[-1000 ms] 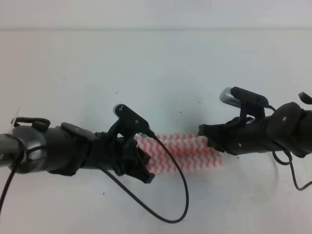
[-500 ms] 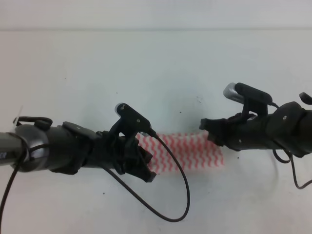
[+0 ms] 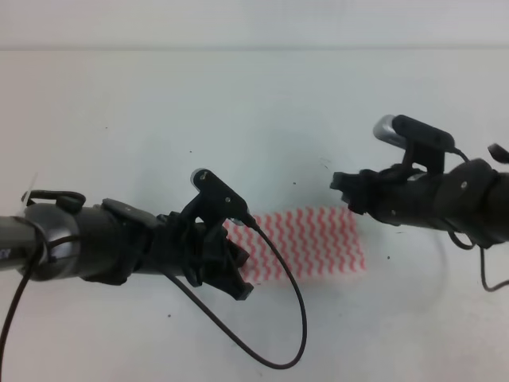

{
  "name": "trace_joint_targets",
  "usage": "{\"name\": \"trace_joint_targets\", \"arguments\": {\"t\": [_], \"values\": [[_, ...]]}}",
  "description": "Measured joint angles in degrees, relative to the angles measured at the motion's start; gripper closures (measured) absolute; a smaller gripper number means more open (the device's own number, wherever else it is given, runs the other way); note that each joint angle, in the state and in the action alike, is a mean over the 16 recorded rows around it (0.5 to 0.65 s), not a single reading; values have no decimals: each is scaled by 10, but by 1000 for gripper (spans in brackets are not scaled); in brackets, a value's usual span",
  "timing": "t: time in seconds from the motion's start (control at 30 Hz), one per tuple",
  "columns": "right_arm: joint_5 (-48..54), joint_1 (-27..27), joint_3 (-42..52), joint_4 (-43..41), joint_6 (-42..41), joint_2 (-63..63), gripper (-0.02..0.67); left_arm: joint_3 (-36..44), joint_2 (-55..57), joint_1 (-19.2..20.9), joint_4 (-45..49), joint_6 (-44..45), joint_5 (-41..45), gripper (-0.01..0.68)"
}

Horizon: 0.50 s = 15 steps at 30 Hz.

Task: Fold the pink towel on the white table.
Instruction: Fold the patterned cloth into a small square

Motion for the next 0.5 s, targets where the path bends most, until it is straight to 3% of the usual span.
{"name": "trace_joint_targets", "arguments": {"t": [0.5], "values": [[116,-9,-83,-13,-42,63,647,1,0,0,1,13,1,675]]}}
